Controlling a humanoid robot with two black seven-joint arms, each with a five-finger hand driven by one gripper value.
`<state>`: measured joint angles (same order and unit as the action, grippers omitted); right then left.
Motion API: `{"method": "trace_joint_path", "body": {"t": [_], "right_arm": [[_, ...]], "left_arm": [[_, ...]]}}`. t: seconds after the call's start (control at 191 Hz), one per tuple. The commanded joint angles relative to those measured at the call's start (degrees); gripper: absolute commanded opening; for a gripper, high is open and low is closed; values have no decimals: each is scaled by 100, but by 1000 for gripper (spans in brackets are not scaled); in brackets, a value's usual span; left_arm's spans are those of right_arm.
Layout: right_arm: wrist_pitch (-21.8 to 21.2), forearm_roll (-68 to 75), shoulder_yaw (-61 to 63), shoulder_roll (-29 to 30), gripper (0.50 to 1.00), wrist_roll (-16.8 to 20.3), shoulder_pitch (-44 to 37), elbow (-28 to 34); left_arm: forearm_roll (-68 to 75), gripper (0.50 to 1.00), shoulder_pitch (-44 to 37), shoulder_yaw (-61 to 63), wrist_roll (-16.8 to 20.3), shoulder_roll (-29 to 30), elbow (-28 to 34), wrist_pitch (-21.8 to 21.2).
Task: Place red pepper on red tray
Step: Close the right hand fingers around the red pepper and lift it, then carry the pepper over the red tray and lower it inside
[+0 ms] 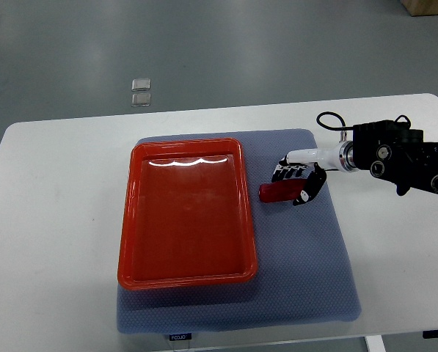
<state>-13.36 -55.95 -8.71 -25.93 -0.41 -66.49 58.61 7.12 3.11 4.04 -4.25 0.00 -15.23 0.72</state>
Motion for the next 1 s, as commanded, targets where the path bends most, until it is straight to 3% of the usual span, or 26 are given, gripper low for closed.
{"method": "trace_joint_path", "body": {"t": [0.0, 0.063, 0.141, 0.262, 0.738, 0.995], "right_arm": [[44, -48, -34, 0, 688, -3, 22, -7], [53, -57, -69, 0, 662, -3, 48, -7], [97, -127, -69, -8, 570, -3, 92, -16], [167, -118, -60, -43, 511, -3, 92, -25], [53, 102, 10, -650, 519, -3, -927, 283], [44, 1086, -16, 123, 523, -55, -1534, 212]], "left_arm": [[-9, 1000, -4, 1, 3, 0, 2, -1], [-9, 1000, 5, -8, 3, 0, 2, -1], [0, 1000, 5, -8, -5, 0, 2, -1], [0, 1000, -4, -8, 3, 0, 2, -1], [-9, 1000, -4, 1, -5, 0, 2, -1], [0, 1000, 5, 10, -5, 0, -7, -1]]}}
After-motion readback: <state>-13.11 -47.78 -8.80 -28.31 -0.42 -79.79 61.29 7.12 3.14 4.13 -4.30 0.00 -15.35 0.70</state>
